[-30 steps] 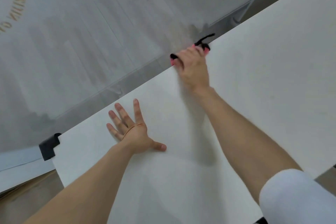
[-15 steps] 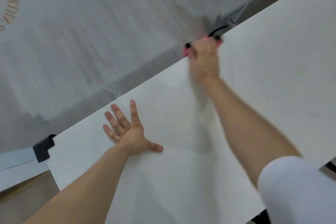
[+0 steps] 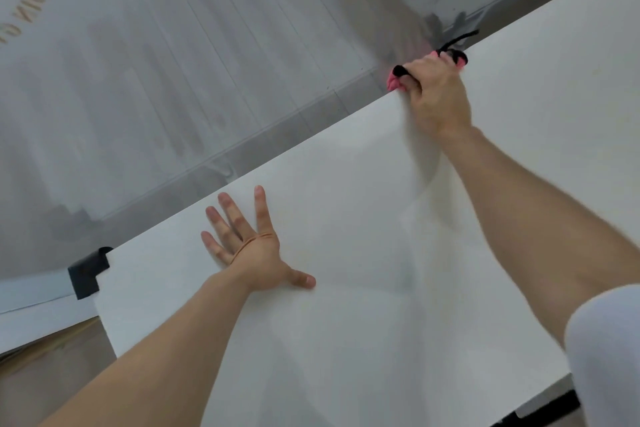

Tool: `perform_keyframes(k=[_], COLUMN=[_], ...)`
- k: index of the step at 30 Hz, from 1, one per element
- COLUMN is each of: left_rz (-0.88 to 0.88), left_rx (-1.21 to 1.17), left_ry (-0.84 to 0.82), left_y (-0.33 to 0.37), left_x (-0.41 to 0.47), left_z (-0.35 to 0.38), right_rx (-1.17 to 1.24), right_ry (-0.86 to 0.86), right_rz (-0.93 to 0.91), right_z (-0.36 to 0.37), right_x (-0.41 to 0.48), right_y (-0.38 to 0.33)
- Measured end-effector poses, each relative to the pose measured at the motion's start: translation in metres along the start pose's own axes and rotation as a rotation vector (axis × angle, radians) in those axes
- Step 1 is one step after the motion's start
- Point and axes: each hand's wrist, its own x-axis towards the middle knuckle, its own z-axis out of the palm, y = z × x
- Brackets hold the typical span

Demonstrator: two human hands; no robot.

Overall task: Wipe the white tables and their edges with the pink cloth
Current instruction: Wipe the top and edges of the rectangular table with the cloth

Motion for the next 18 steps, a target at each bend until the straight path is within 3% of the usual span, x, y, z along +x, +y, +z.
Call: perform_keyframes(k=[2, 7, 10, 13, 18], left_rz=[0.004, 0.046, 0.183, 0.329, 0.253], left_rx=[0.006, -0.005, -0.080, -0.085, -0.128], left_ry=[0.014, 0.084, 0.244, 0.462, 0.574], left_y=[-0.001, -0.001, -0.022, -0.081, -0.195], left_x=[0.002, 0.005, 0.002, -0.011, -0.063], left_z=[0.002, 0.009, 0.022, 0.040, 0.074], right_rx=[0.051, 0.193, 0.205, 0.215, 0.215], right_ry=[0.039, 0.043, 0.006, -0.019, -0.191], right_rz=[0.065, -0.088, -0.095, -0.181, -0.311], right_z=[0.018, 0.060, 0.074, 0.093, 0.144], right_x=[-0.012, -0.052, -0.070, -0.088, -0.131], right_y=[-0.035, -0.139, -0.186, -0.243, -0.395])
